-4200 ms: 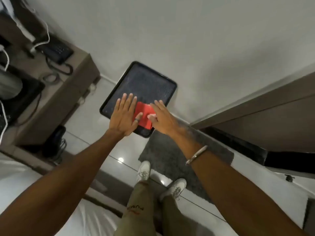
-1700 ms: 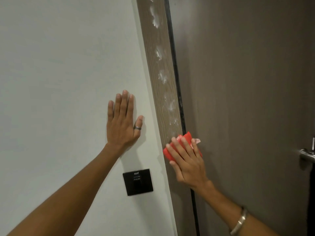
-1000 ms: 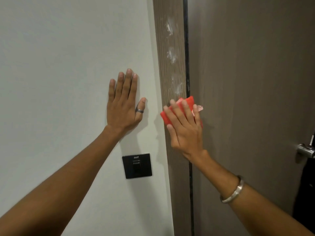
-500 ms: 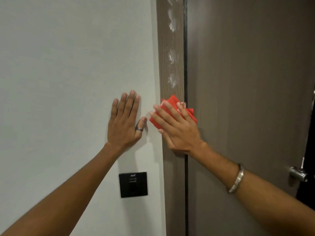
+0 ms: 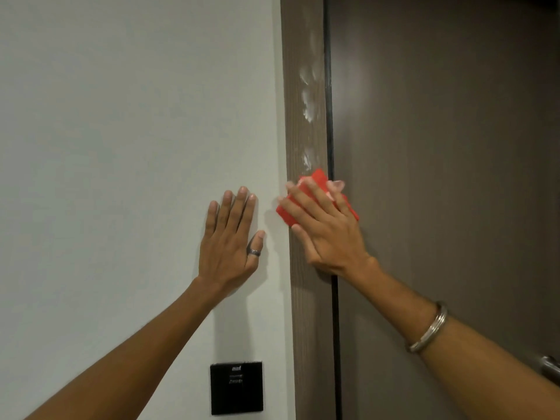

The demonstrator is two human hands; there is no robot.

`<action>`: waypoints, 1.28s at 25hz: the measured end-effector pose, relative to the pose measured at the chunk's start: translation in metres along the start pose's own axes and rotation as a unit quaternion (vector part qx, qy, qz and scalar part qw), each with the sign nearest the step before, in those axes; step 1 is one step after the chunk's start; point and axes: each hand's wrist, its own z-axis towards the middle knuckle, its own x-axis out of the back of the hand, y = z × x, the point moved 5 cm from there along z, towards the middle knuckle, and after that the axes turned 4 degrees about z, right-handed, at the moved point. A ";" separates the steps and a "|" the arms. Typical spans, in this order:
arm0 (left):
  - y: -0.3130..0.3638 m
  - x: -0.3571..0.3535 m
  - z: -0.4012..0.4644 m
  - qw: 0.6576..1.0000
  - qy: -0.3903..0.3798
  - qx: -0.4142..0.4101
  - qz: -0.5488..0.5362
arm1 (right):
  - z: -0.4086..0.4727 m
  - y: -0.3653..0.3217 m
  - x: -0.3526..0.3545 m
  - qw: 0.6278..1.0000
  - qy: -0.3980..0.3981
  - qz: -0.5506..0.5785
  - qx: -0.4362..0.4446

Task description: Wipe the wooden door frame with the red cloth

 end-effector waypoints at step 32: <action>-0.040 0.035 0.231 0.993 0.066 0.091 -0.021 | 0.264 0.108 0.049 0.994 0.039 -0.016 -0.102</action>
